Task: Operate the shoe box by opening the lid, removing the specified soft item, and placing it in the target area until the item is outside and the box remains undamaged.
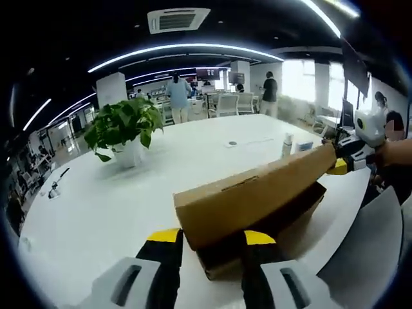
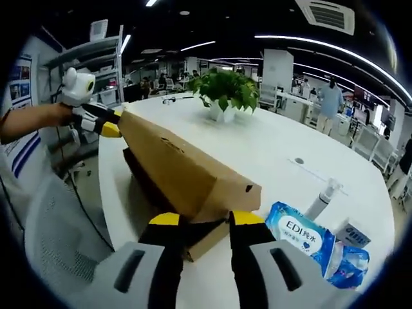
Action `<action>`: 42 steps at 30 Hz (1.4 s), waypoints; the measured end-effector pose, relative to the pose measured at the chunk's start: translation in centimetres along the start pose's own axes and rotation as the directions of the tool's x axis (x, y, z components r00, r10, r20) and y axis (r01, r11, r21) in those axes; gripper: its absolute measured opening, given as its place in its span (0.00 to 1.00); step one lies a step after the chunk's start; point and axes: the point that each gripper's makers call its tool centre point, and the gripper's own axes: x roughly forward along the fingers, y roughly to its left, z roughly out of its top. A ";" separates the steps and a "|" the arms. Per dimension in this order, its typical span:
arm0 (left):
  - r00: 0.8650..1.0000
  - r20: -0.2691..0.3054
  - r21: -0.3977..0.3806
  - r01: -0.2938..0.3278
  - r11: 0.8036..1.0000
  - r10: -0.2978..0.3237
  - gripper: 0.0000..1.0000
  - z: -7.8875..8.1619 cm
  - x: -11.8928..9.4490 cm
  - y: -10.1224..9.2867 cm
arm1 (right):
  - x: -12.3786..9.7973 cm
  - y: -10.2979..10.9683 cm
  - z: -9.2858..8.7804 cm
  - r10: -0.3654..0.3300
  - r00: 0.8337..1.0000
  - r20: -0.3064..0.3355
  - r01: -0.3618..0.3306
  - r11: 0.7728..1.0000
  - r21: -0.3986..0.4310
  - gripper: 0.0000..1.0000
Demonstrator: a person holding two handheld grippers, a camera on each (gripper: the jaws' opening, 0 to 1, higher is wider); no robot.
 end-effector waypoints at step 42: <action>0.983 -0.168 -0.045 0.063 0.997 -0.070 0.40 -6.4 2.9 -1.2 | 2.9 1.9 -5.2 0.049 0.989 -0.143 -0.047 0.999 0.016 0.35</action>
